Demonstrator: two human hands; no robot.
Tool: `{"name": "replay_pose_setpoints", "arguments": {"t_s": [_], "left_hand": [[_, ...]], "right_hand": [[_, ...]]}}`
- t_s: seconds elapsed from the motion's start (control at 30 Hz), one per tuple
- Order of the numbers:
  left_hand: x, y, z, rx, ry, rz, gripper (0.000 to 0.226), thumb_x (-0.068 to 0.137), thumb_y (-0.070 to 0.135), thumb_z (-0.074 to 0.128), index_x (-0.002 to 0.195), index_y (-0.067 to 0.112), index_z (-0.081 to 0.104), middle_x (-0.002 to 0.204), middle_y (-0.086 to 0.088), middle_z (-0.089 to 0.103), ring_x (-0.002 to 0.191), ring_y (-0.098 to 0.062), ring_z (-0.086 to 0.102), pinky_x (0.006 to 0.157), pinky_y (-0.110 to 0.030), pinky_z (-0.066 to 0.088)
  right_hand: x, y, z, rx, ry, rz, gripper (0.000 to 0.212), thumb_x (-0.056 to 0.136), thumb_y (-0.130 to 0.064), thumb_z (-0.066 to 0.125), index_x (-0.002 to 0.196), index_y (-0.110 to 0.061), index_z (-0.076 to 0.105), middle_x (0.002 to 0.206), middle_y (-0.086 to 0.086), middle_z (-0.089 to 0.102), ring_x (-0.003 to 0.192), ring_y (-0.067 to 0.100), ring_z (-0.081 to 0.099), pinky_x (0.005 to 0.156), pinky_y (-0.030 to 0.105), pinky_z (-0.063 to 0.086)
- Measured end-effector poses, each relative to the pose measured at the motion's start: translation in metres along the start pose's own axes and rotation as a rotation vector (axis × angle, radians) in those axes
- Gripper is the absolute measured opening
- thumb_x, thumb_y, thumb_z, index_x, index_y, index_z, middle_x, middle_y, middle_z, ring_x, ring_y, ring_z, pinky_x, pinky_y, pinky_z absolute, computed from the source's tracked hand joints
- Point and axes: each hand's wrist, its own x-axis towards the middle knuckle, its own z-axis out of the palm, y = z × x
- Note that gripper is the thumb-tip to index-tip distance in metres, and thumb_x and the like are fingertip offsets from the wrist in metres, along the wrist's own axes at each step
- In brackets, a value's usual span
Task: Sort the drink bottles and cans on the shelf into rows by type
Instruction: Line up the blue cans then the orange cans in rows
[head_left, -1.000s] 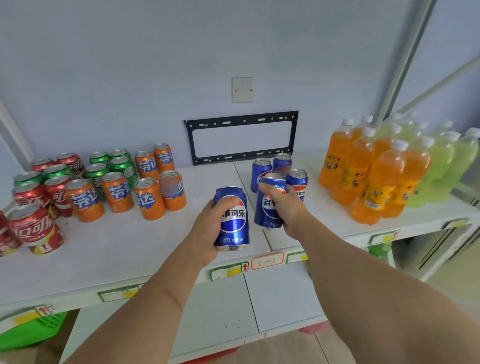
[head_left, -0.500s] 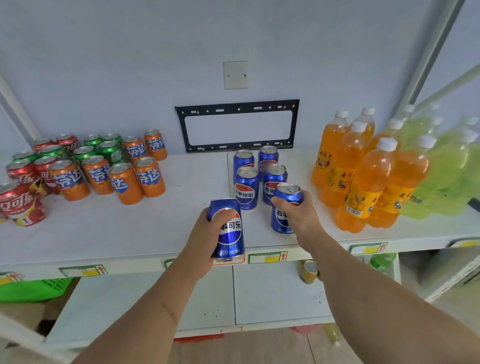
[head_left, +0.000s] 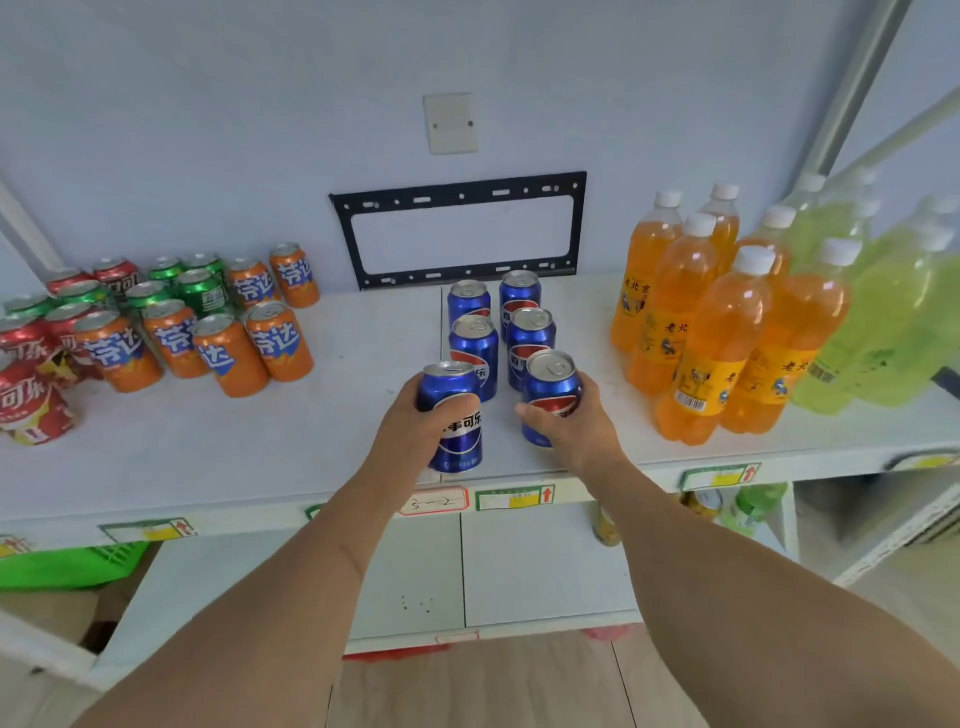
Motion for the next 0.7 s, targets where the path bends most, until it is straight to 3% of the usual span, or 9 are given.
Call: {"name": "replay_pose_setpoints", "arguments": {"t_s": [0.1,0.2,0.3,0.37,0.5,0.57,0.7], "left_hand": [[0.011,-0.001,0.002,0.072,-0.009,0.016,0.056,0.074,0.031,0.084,0.123,0.034,0.057,0.11,0.014,0.07,0.1,-0.011,0.068,0.075,-0.023,0.055],[0.017,-0.003,0.006,0.154,-0.022,0.03,0.059,0.071,0.032,0.087,0.121,0.039,0.055,0.111,0.018,0.068,0.101,-0.006,0.065,0.076,-0.021,0.051],[0.024,-0.006,0.013,0.214,-0.046,0.038,0.063,0.071,0.03,0.087,0.122,0.04,0.052,0.115,0.018,0.065,0.106,-0.01,0.063,0.082,-0.028,0.053],[0.027,-0.009,0.015,0.236,-0.052,0.042,0.064,0.072,0.03,0.087,0.124,0.039,0.051,0.118,0.016,0.065,0.109,-0.012,0.062,0.089,-0.033,0.054],[0.026,-0.008,0.016,0.265,-0.063,0.048,0.061,0.074,0.031,0.085,0.121,0.044,0.047,0.111,0.026,0.061,0.109,-0.01,0.061,0.074,-0.019,0.049],[0.024,-0.009,0.015,0.327,-0.067,0.046,0.062,0.076,0.036,0.084,0.124,0.043,0.046,0.115,0.023,0.061,0.113,-0.014,0.06,0.078,-0.021,0.048],[0.009,-0.023,-0.002,0.757,0.074,0.052,0.067,0.086,0.052,0.069,0.142,0.027,0.044,0.144,0.002,0.053,0.125,-0.02,0.054,0.094,-0.034,0.045]], "right_hand": [[-0.019,0.009,-0.008,-0.376,0.111,0.074,0.087,0.078,-0.05,0.074,0.147,-0.02,0.03,0.143,0.003,0.045,0.124,0.024,0.05,0.095,0.039,0.048],[-0.043,0.018,-0.015,-0.754,0.204,-0.029,0.048,0.09,-0.048,0.054,0.129,-0.021,0.049,0.126,0.002,0.056,0.106,0.023,0.056,0.084,0.039,0.053],[-0.057,0.027,-0.021,-0.953,0.158,-0.209,0.031,0.094,-0.043,0.047,0.112,-0.02,0.057,0.109,0.001,0.06,0.094,0.022,0.056,0.077,0.035,0.051],[-0.06,0.029,-0.024,-1.008,0.119,-0.267,0.031,0.095,-0.044,0.046,0.112,-0.021,0.059,0.106,-0.001,0.061,0.093,0.019,0.056,0.075,0.032,0.049],[-0.061,0.027,-0.022,-1.047,-0.008,-0.359,0.038,0.096,-0.051,0.042,0.115,-0.024,0.061,0.109,-0.004,0.063,0.095,0.017,0.056,0.08,0.031,0.048],[-0.061,0.024,-0.017,-1.048,-0.043,-0.401,0.038,0.096,-0.052,0.041,0.114,-0.025,0.061,0.109,-0.005,0.063,0.094,0.016,0.056,0.078,0.031,0.047],[-0.06,0.014,0.002,-1.068,-0.092,-0.463,0.032,0.097,-0.049,0.041,0.108,-0.026,0.06,0.102,-0.006,0.063,0.087,0.014,0.055,0.071,0.027,0.045]]}}
